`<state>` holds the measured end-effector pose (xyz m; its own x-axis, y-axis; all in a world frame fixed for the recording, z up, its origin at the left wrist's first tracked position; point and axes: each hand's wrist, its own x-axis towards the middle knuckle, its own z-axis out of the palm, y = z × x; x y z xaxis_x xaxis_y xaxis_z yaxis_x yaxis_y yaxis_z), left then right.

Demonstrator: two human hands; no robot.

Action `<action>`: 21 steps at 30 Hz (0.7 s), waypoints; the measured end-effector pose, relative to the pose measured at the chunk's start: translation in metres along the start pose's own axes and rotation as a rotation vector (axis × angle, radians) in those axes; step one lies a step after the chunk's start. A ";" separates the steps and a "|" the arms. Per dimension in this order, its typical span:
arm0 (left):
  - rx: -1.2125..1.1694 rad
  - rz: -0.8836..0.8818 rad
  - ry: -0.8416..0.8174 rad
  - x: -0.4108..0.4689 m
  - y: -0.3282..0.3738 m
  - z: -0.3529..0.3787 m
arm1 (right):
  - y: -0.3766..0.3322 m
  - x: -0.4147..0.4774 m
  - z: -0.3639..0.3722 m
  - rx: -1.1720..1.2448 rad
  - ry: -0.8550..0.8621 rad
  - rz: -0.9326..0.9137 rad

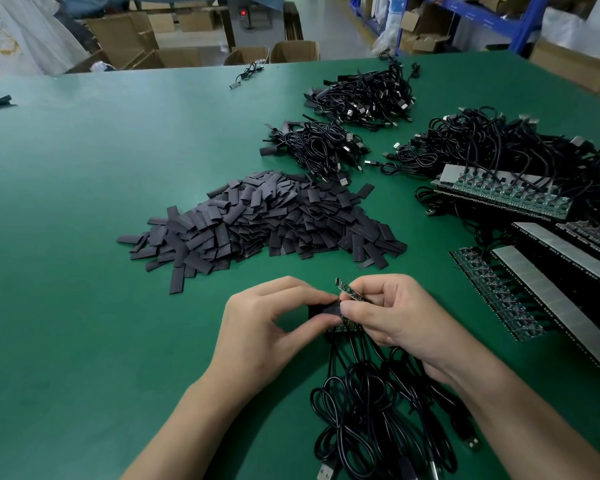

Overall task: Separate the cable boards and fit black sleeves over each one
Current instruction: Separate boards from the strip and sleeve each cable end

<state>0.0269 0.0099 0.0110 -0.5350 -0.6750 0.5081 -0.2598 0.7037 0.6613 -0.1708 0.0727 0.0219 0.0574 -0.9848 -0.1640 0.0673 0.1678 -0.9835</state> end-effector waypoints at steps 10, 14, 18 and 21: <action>0.166 0.104 -0.010 0.002 0.001 -0.003 | 0.007 0.000 -0.003 -0.092 0.028 -0.001; 0.079 0.032 0.017 0.002 0.000 -0.005 | 0.000 -0.001 -0.006 -0.138 0.029 -0.044; 0.061 -0.010 0.052 0.002 -0.002 -0.008 | -0.005 -0.002 -0.015 -0.122 -0.001 -0.072; 0.073 -0.013 0.054 0.002 -0.002 -0.009 | -0.003 -0.003 -0.015 -0.292 0.002 -0.096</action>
<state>0.0337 0.0055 0.0155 -0.4878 -0.6940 0.5296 -0.3253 0.7075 0.6274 -0.1857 0.0743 0.0241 0.0625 -0.9957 -0.0690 -0.2173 0.0539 -0.9746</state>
